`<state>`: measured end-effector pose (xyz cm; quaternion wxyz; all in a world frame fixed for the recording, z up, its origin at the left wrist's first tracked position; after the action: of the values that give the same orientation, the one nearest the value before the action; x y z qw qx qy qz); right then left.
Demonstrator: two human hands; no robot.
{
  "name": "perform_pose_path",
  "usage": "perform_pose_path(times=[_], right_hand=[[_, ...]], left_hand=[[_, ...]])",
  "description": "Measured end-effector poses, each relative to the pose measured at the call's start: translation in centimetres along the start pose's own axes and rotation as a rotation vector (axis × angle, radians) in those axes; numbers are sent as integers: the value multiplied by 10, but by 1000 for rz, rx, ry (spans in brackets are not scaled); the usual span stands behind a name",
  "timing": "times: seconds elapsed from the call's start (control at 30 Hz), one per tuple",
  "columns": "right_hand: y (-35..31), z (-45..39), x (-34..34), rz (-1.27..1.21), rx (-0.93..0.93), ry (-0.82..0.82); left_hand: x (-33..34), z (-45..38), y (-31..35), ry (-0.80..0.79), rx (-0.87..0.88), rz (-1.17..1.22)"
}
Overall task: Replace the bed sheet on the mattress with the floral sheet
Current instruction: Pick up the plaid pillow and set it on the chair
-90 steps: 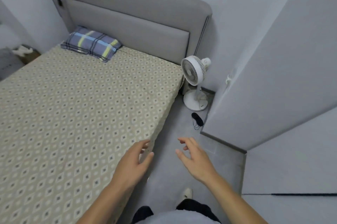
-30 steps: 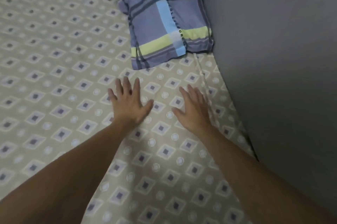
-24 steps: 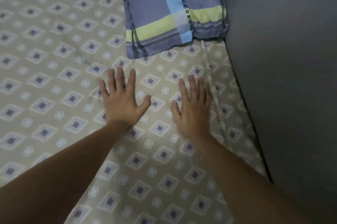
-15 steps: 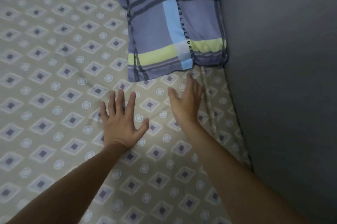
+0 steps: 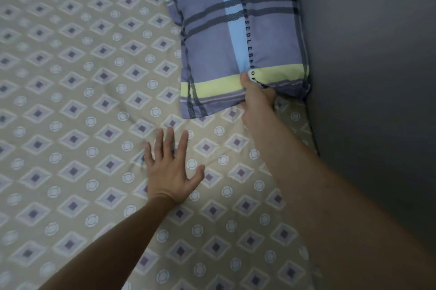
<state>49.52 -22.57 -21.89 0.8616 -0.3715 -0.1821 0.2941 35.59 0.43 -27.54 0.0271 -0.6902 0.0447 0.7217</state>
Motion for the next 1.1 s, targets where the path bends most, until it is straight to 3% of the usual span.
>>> perform_pose_path(times=[0.37,0.63,0.77,0.87,0.93,1.03,1.1], right_hand=[[20,37,-51,-22,-14,-6],[55,106,-138,65,-69,54],[71,150,-194,118,-72,73],[97,183,-232,112,-14,102],[120,208,-253,85,39,119],[156,248,-281,28,98,166],[175,277,-296,-5,123,202]], left_hand=[[-3,2,1,55,5,30],[-16,8,-4,37,51,109],[-23,39,-18,53,-56,613],[-35,85,1,-103,-260,1195],[-48,112,21,-240,-328,1452],[-64,151,35,-466,-491,1611],[-75,178,31,-509,-540,1503]])
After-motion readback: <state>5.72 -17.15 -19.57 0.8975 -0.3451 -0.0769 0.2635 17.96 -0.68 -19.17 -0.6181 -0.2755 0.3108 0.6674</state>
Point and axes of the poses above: each hand's wrist, its own z-axis away from the middle knuckle, its own x-axis out of the palm, y = z × x, the point moved 6 cm from there along -z, towards the middle knuckle, and after that the axes turned 8 degrees about -z, right-handed, at the moved point
